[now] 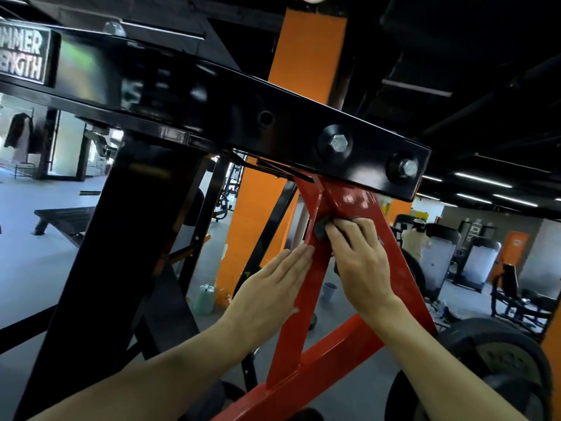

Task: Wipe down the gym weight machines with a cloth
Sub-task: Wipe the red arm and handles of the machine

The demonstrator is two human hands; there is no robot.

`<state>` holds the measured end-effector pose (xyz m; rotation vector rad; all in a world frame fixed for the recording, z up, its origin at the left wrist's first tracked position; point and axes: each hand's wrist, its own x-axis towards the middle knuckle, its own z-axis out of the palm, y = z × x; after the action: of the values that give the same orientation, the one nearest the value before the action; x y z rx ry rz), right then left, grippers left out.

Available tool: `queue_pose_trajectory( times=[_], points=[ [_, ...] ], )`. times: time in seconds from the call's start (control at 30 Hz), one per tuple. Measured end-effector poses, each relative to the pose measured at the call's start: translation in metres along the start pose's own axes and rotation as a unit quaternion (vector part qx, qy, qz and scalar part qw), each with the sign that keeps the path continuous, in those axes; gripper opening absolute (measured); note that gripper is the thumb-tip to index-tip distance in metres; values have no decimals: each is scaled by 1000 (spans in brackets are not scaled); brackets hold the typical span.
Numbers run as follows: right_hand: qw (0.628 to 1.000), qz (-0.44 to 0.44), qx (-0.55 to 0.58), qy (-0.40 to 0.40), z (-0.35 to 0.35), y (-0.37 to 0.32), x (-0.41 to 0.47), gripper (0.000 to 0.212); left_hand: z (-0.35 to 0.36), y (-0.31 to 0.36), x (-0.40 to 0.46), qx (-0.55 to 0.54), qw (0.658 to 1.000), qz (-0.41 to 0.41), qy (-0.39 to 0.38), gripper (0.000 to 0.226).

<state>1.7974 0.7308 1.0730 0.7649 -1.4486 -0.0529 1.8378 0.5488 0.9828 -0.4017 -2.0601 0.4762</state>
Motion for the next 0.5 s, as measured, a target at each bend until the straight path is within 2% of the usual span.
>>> queue_pose_trajectory(
  times=[0.2, 0.37, 0.5],
  points=[
    [1000, 17, -9, 21, 18, -14, 30, 18, -1, -2, 0, -13, 1000, -7, -5, 91],
    [990, 98, -16, -101, -15, 6, -63, 30, -10, 0, 0, 3, 999, -16, -29, 85],
    [969, 184, -34, -164, -55, 10, -135, 29, -6, 18, -5, -5, 999, 13, -47, 59]
  ],
)
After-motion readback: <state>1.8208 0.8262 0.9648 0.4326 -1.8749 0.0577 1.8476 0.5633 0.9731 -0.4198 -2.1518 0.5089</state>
